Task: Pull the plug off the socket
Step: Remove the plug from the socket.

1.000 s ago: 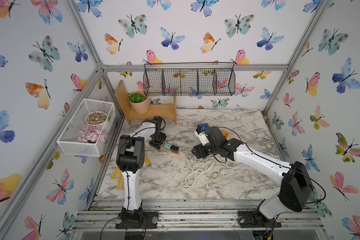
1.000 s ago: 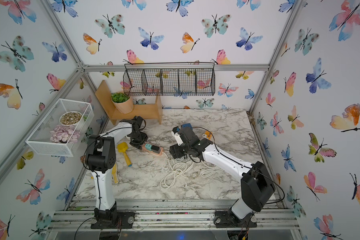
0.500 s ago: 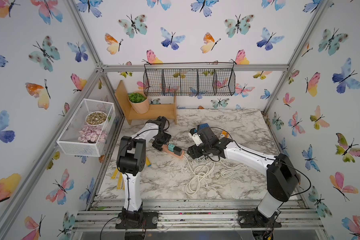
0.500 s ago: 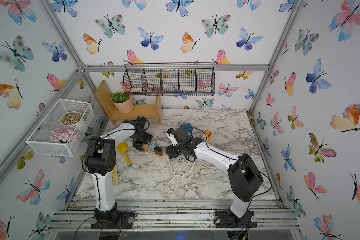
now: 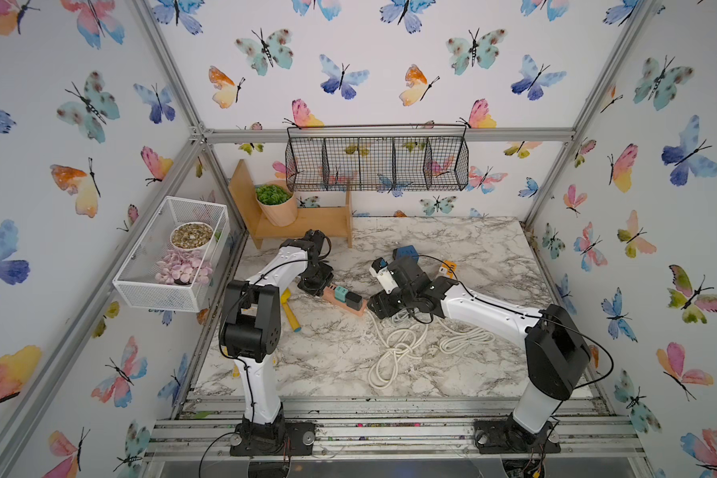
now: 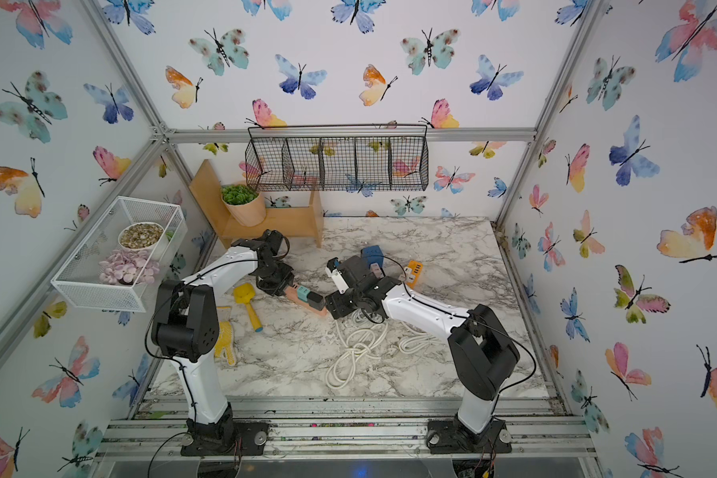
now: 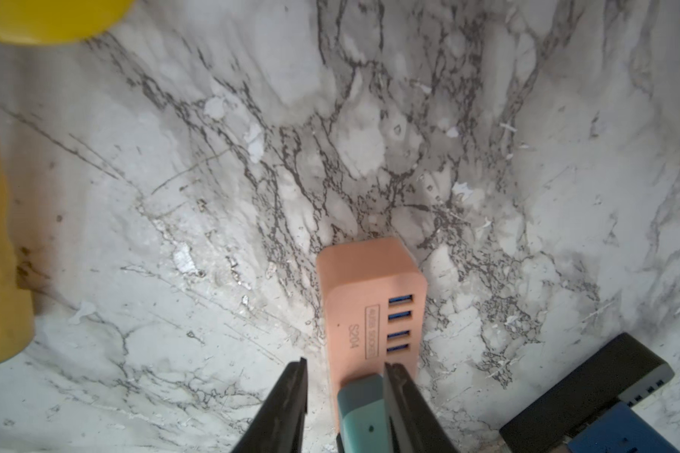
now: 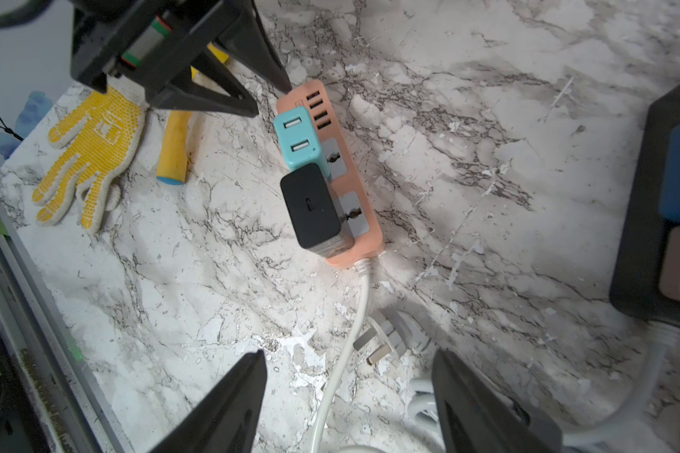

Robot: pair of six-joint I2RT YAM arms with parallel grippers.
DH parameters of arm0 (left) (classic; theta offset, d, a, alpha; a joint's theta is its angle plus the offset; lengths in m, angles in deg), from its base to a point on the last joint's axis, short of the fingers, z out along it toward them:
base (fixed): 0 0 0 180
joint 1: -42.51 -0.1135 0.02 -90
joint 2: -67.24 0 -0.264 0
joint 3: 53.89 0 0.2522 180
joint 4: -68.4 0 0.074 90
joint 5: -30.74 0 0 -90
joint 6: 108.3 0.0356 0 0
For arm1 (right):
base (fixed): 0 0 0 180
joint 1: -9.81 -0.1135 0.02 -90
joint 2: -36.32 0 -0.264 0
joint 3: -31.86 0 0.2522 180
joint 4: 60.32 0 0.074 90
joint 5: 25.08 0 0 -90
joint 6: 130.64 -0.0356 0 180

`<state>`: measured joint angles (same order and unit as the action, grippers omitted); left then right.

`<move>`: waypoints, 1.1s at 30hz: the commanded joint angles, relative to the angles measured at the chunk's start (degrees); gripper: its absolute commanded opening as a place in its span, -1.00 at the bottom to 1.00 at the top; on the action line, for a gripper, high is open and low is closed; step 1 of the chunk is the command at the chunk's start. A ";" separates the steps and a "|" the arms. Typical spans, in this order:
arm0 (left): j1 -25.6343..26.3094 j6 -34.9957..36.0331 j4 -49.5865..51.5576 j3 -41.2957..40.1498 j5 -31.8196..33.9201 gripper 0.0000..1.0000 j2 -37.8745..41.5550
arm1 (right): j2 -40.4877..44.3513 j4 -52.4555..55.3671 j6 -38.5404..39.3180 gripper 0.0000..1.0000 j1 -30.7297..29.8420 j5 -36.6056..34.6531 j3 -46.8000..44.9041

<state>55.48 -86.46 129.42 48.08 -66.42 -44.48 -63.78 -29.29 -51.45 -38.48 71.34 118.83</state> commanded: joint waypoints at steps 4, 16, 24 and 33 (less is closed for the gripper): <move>0.74 -0.94 1.09 1.73 -1.81 -0.30 -1.01 | -1.13 -3.81 2.22 0.41 -1.45 -2.00 -0.94; 1.62 -0.93 2.75 5.16 -0.88 -0.35 -6.80 | -7.22 -13.76 5.99 0.40 -1.50 -0.19 2.07; 1.69 -0.83 2.74 3.85 -0.02 -0.37 -8.07 | -14.51 -12.33 7.64 0.34 -1.45 0.56 9.29; 1.75 -0.92 2.39 2.58 0.57 -0.41 -8.29 | -18.03 -11.94 8.69 0.24 -1.46 0.53 10.85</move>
<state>56.88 -87.16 129.75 52.64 -67.14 -51.14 -80.67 -41.48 -43.84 -39.77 71.10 128.16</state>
